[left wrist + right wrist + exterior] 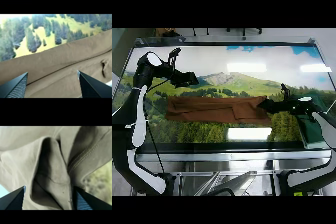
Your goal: Fold the shirts.
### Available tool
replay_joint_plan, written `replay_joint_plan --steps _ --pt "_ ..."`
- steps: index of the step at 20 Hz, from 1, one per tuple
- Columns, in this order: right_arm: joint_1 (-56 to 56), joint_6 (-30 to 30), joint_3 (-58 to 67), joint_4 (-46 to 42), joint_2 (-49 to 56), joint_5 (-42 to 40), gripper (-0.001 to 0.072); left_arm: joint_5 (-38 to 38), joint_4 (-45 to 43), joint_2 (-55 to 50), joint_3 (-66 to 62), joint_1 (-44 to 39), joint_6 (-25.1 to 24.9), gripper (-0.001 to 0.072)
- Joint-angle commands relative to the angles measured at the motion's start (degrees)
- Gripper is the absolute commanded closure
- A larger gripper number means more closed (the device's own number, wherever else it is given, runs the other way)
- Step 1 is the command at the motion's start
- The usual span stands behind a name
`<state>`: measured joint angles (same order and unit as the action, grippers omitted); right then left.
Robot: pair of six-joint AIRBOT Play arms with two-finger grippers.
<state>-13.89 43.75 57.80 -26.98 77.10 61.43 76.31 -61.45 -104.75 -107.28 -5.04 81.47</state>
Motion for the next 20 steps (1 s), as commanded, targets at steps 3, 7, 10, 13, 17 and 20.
replay_joint_plan --steps 3,7,10,13,17,20 --pt "-1.07 0.04 0.00 -1.57 0.61 -5.07 0.0013 0.31 0.02 -0.04 -0.04 -0.20 0.02 0.0011" --pt "-1.38 0.02 0.04 0.83 -1.57 -1.55 0.0014 0.46 0.00 -0.04 -0.04 -1.01 0.00 0.0011" --pt "-2.10 0.04 0.37 0.00 -2.71 -1.40 0.0013 0.39 -0.02 -0.04 -0.04 -1.40 0.00 0.0011" --pt "-2.54 0.04 0.37 -0.02 -2.69 -1.49 0.0013 0.44 -0.02 -0.04 -0.04 -1.36 0.00 0.0011" --pt "-2.40 0.02 0.39 0.00 -2.51 -2.27 0.0014 0.42 -0.02 -0.04 -0.04 -1.36 0.00 0.0011" --pt "-2.58 -0.04 0.39 -0.28 -1.70 -4.59 0.0013 0.04 -0.02 -0.04 -0.04 -1.36 0.00 0.0011"
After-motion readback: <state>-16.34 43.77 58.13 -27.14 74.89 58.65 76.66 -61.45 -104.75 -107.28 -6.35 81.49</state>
